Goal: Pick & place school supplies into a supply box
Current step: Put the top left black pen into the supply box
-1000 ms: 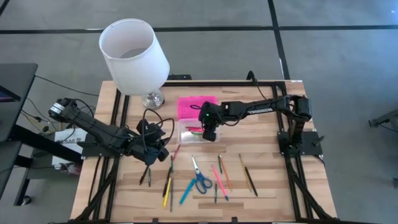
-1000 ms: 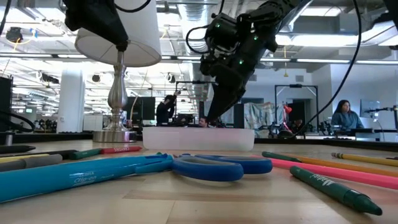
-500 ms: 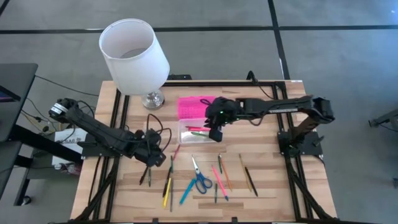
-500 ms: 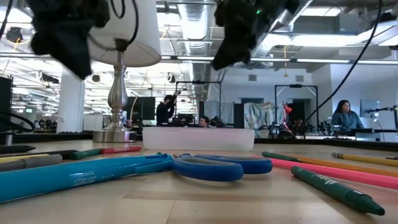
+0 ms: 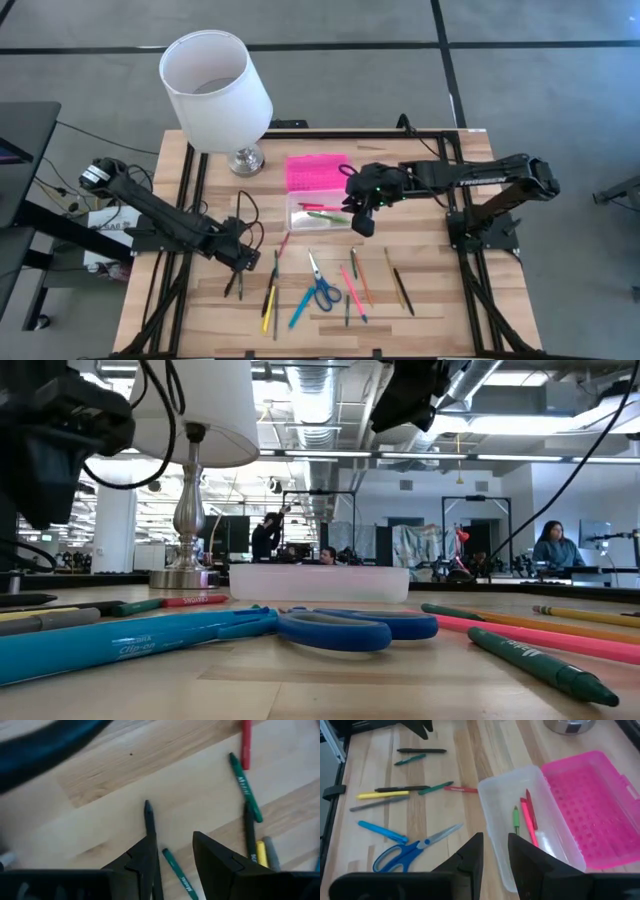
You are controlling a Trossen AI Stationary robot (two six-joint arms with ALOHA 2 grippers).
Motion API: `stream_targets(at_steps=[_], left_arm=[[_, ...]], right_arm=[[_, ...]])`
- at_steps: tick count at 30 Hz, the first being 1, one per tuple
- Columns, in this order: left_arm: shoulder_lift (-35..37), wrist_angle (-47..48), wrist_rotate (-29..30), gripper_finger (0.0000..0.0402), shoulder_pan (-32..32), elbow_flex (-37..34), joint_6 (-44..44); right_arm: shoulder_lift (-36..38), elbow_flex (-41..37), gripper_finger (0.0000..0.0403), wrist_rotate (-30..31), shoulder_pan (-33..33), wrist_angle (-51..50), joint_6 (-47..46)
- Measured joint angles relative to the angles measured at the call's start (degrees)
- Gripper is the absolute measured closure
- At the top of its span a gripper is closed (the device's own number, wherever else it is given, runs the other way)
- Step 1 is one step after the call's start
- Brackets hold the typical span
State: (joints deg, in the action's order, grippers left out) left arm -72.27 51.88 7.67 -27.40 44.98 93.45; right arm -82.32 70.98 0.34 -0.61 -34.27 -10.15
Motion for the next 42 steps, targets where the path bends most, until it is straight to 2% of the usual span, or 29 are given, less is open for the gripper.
stream_targets(at_steps=[5, 13, 25, 42], left_arm=[[-0.02, -0.34, -1.45, 0.0281, -0.41, -2.86, 0.18], [-0.17, -1.06, -1.17, 0.0281, -0.94, -3.18, -1.86], [-10.44, -6.79, -5.78, 0.0281, -1.31, -3.2, -7.84], [-11.45, -6.03, -3.73, 0.0281, -1.31, -3.22, -9.32]], right_arm=[[-0.33, 0.0, 0.0321, 0.04, -0.54, 0.01, -0.07], [-0.42, 0.0, 0.0321, 0.02, -0.51, 0.01, -0.44], [-0.44, -0.02, 0.0321, 0.02, -0.43, 0.01, -0.46], [-0.44, -0.02, 0.0321, -0.02, -0.43, 0.03, -0.5]])
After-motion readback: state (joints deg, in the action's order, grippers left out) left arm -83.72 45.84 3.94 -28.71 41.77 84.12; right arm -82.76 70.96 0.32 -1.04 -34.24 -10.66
